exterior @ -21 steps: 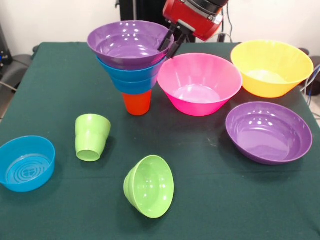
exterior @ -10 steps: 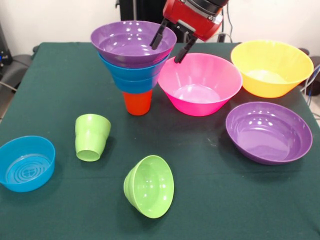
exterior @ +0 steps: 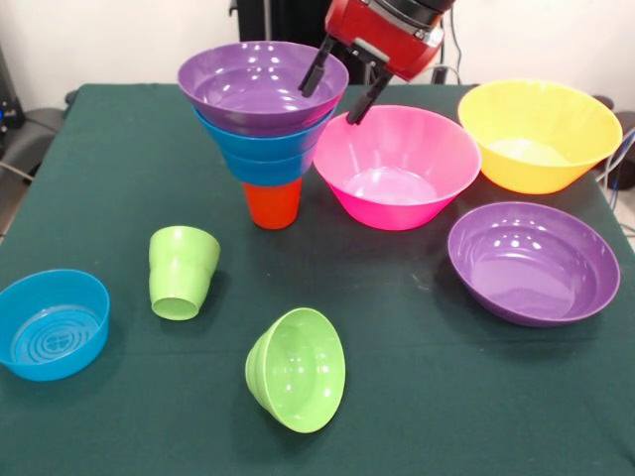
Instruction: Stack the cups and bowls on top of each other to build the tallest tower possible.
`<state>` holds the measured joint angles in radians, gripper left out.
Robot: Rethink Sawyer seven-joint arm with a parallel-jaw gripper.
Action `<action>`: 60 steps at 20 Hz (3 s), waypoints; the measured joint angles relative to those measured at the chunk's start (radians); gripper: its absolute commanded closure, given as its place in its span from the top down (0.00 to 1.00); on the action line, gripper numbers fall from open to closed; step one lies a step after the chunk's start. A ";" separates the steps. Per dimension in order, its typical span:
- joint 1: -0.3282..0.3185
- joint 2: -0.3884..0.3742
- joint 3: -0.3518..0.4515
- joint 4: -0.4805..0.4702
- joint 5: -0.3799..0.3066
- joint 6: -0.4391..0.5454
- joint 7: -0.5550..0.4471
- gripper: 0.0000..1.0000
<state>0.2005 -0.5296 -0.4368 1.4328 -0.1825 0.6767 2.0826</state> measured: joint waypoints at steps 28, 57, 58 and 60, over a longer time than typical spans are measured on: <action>0.014 -0.140 -0.004 -0.050 0.057 0.180 0.000 1.00; 0.068 -0.055 -0.003 -0.017 0.160 -0.162 0.000 1.00; 0.071 -0.049 -0.004 -0.015 0.161 -0.171 0.001 1.00; 0.074 -0.041 -0.004 -0.014 0.163 -0.182 0.001 1.00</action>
<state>0.2747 -0.5701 -0.4406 1.4188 -0.0196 0.4944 2.0838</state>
